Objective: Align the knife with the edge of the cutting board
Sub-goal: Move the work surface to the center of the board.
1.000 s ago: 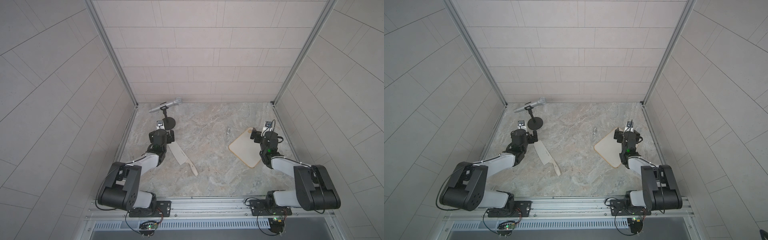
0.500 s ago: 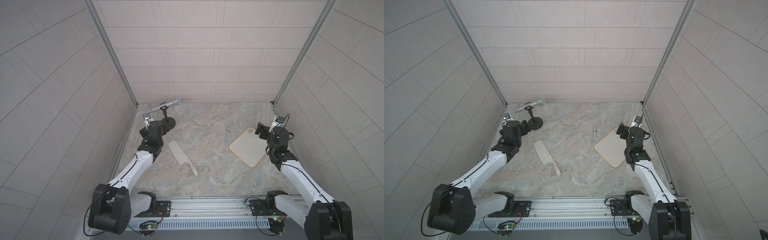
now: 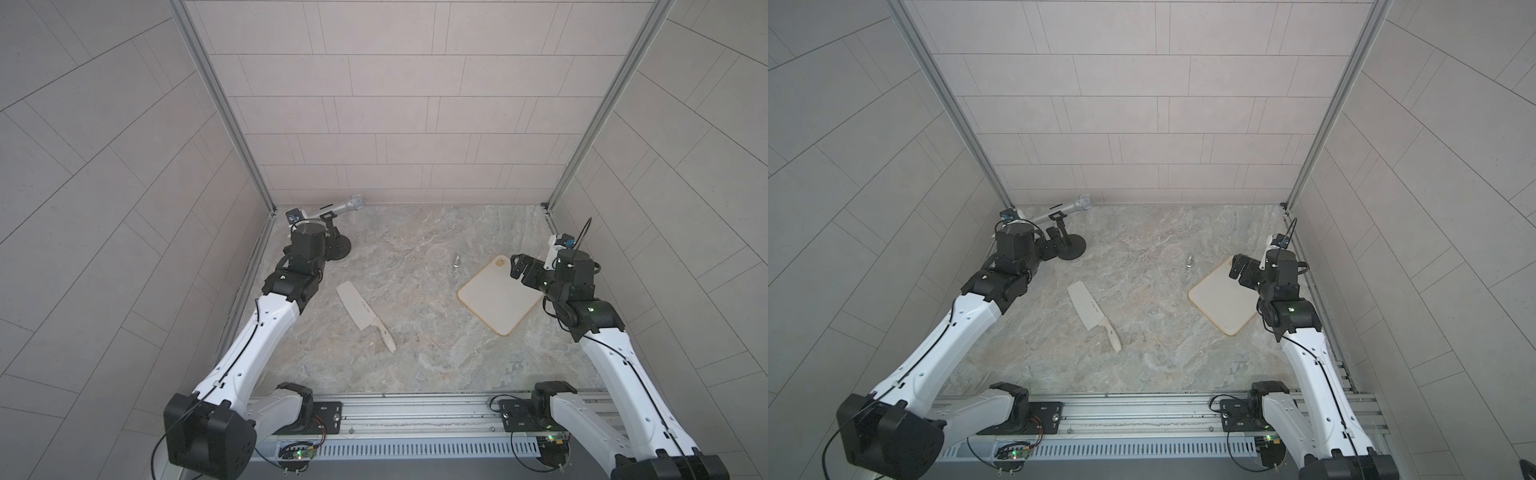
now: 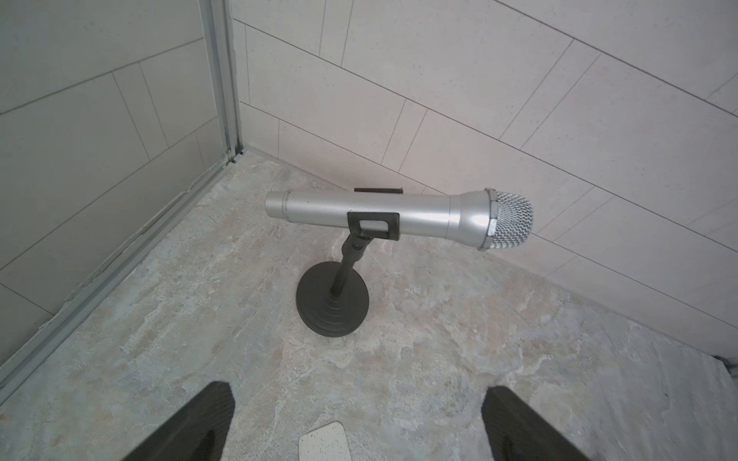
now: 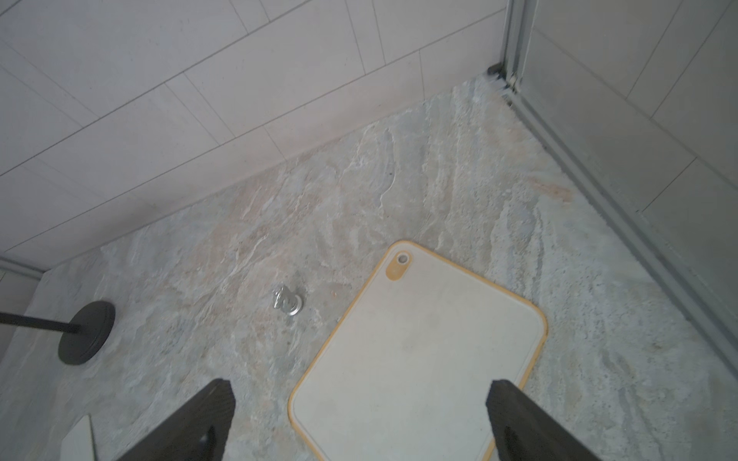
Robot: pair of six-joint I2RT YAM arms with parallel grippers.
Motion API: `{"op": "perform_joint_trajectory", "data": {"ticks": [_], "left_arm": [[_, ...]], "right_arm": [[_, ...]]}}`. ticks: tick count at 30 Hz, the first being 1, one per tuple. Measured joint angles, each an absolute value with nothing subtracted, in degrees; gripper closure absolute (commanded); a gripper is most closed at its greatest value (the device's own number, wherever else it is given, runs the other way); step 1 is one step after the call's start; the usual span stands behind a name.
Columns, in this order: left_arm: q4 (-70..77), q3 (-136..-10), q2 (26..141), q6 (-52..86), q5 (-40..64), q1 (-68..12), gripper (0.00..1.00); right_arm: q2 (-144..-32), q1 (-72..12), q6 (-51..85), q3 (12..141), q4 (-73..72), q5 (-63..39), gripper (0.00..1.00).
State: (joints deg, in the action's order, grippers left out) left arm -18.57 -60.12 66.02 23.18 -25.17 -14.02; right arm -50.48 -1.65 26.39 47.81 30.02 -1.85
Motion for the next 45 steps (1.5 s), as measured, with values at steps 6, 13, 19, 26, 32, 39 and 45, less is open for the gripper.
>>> {"op": "perform_joint_trajectory", "data": {"ticks": [6,13,19,26,32,39,45], "left_arm": [[-24.5,-64.3,66.7,23.6,-17.4,-15.6,0.00],[-29.3,-65.3,67.0,24.0,-12.1,-18.6,0.00],[-30.2,-65.3,67.7,24.0,-7.3,-20.8,0.00],[-30.2,-65.3,70.4,24.0,-0.5,-20.8,0.00],[-30.1,-65.3,71.4,24.0,3.7,-21.0,0.00],[-30.0,-65.3,71.4,24.0,6.7,-21.9,0.00],[-30.0,-65.3,71.4,24.0,8.2,-22.4,0.00]], "right_arm": [[-52.8,-1.6,26.4,50.0,36.2,-6.5,0.00],[-58.6,0.6,27.6,53.1,38.2,-9.2,0.00],[-63.0,4.6,31.0,56.3,37.6,-11.5,0.00],[-71.1,7.4,34.2,59.8,35.5,-12.0,0.00],[-81.0,8.8,35.4,65.6,34.5,-11.6,0.00],[-92.6,11.6,36.3,72.9,33.6,-11.9,0.00],[-101.9,14.7,36.2,76.9,33.9,-13.5,0.00]]}}
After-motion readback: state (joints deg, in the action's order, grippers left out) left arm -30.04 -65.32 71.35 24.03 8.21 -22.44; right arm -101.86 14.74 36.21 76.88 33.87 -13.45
